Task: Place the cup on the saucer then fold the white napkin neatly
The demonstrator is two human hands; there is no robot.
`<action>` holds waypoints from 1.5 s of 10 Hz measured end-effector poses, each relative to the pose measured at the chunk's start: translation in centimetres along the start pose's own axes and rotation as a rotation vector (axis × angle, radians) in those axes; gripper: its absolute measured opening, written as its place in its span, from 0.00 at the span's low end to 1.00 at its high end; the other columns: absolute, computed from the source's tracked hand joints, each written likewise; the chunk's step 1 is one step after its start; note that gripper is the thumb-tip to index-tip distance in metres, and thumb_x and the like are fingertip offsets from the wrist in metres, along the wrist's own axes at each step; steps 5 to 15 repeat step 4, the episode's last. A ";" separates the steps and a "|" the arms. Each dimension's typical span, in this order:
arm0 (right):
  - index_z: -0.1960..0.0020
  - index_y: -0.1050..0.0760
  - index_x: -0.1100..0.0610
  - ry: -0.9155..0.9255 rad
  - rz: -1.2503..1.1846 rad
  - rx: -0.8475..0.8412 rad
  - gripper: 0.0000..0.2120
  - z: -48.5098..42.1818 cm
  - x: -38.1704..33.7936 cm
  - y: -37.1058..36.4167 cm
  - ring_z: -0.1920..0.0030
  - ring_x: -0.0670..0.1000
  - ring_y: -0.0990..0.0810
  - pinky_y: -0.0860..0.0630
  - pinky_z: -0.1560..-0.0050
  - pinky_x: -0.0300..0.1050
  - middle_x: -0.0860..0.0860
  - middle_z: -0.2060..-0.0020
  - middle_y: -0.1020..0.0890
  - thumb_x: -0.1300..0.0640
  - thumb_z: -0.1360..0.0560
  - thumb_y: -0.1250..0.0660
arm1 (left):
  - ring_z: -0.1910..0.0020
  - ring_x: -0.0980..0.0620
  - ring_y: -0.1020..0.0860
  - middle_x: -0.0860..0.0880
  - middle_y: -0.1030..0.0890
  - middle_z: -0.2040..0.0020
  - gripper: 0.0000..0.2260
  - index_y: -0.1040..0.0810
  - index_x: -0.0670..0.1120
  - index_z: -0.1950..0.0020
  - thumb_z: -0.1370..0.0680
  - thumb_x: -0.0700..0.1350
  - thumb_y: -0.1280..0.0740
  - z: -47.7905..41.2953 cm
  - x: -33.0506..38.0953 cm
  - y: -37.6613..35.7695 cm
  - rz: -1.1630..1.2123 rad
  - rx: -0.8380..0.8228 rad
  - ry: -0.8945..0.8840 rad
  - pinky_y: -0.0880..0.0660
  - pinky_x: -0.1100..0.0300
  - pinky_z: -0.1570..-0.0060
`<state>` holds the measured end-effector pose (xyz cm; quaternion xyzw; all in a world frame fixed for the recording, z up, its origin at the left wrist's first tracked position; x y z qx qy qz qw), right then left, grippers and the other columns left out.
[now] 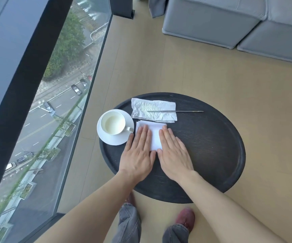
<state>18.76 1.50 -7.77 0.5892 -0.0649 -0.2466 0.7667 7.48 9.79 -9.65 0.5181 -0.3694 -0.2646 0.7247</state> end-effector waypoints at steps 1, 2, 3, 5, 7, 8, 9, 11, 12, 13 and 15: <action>0.18 0.61 0.55 -0.018 -0.005 -0.031 0.31 -0.1 0.0 -0.1 0.19 0.49 0.59 0.53 0.20 0.49 0.50 0.19 0.61 0.49 0.15 0.53 | 0.16 0.46 0.54 0.43 0.51 0.15 0.32 0.51 0.41 0.15 0.14 0.58 0.53 0.1 -0.4 0.0 -0.028 -0.024 -0.012 0.56 0.46 0.18; 0.18 0.61 0.55 -0.006 0.005 -0.015 0.31 0.1 -0.5 0.0 0.19 0.49 0.59 0.53 0.20 0.50 0.50 0.19 0.62 0.48 0.16 0.53 | 0.16 0.47 0.57 0.43 0.53 0.15 0.32 0.53 0.42 0.15 0.14 0.58 0.54 0.1 -0.2 0.2 -0.037 -0.023 -0.017 0.57 0.46 0.18; 0.17 0.58 0.54 -0.013 -0.004 0.034 0.32 0.1 -0.2 1.1 0.19 0.50 0.57 0.51 0.22 0.51 0.49 0.18 0.59 0.47 0.16 0.51 | 0.16 0.46 0.56 0.43 0.53 0.16 0.31 0.52 0.41 0.16 0.15 0.57 0.52 -0.1 0.2 1.4 -0.017 0.009 0.016 0.56 0.46 0.18; 0.20 0.42 0.56 -0.148 -0.133 0.072 0.28 4.5 0.2 2.9 0.21 0.53 0.41 0.37 0.27 0.51 0.51 0.20 0.40 0.48 0.17 0.45 | 0.17 0.43 0.45 0.41 0.44 0.17 0.30 0.42 0.38 0.18 0.17 0.52 0.44 4.1 2.3 3.6 0.053 0.014 -0.073 0.49 0.47 0.21; 0.20 0.42 0.56 -0.148 -0.133 0.072 0.28 4.5 0.2 2.9 0.21 0.53 0.41 0.37 0.27 0.51 0.51 0.20 0.40 0.48 0.17 0.45 | 0.17 0.43 0.45 0.41 0.44 0.17 0.30 0.42 0.38 0.18 0.17 0.52 0.44 4.1 2.3 3.6 0.053 0.014 -0.073 0.49 0.47 0.21; 0.20 0.42 0.56 -0.148 -0.133 0.072 0.28 4.5 0.2 2.9 0.21 0.53 0.41 0.37 0.27 0.51 0.51 0.20 0.40 0.48 0.17 0.45 | 0.17 0.43 0.45 0.41 0.44 0.17 0.30 0.42 0.38 0.18 0.17 0.52 0.44 4.1 2.3 3.6 0.053 0.014 -0.073 0.49 0.47 0.21; 0.20 0.42 0.56 -0.148 -0.133 0.072 0.28 4.5 0.2 2.9 0.21 0.53 0.41 0.37 0.27 0.51 0.51 0.20 0.40 0.48 0.17 0.45 | 0.17 0.43 0.45 0.41 0.44 0.17 0.30 0.42 0.38 0.18 0.17 0.52 0.44 4.1 2.3 3.6 0.053 0.014 -0.073 0.49 0.47 0.21; 0.20 0.42 0.56 -0.148 -0.133 0.072 0.28 4.5 0.2 2.9 0.21 0.53 0.41 0.37 0.27 0.51 0.51 0.20 0.40 0.48 0.17 0.45 | 0.17 0.43 0.45 0.41 0.44 0.17 0.30 0.42 0.38 0.18 0.17 0.52 0.44 4.1 2.3 3.6 0.053 0.014 -0.073 0.49 0.47 0.21; 0.20 0.42 0.56 -0.148 -0.133 0.072 0.28 4.5 0.2 2.9 0.21 0.53 0.41 0.37 0.27 0.51 0.51 0.20 0.40 0.48 0.17 0.45 | 0.17 0.43 0.45 0.41 0.44 0.17 0.30 0.42 0.38 0.18 0.17 0.52 0.44 4.1 2.3 3.6 0.053 0.014 -0.073 0.49 0.47 0.21; 0.20 0.42 0.56 -0.148 -0.133 0.072 0.28 4.5 0.2 2.9 0.21 0.53 0.41 0.37 0.27 0.51 0.51 0.20 0.40 0.48 0.17 0.45 | 0.17 0.43 0.45 0.41 0.44 0.17 0.30 0.42 0.38 0.18 0.17 0.52 0.44 4.1 2.3 3.6 0.053 0.014 -0.073 0.49 0.47 0.21; 0.20 0.42 0.56 -0.148 -0.133 0.072 0.28 4.5 0.2 2.9 0.21 0.53 0.41 0.37 0.27 0.51 0.51 0.20 0.40 0.48 0.17 0.45 | 0.17 0.43 0.45 0.41 0.44 0.17 0.30 0.42 0.38 0.18 0.17 0.52 0.44 4.1 2.3 3.6 0.053 0.014 -0.073 0.49 0.47 0.21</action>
Point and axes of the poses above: each hand's wrist, its own z-axis away from the middle knuckle, its own y-axis out of the back of the hand, x = y × z, the point moved 5 cm from there along -z, towards the middle knuckle
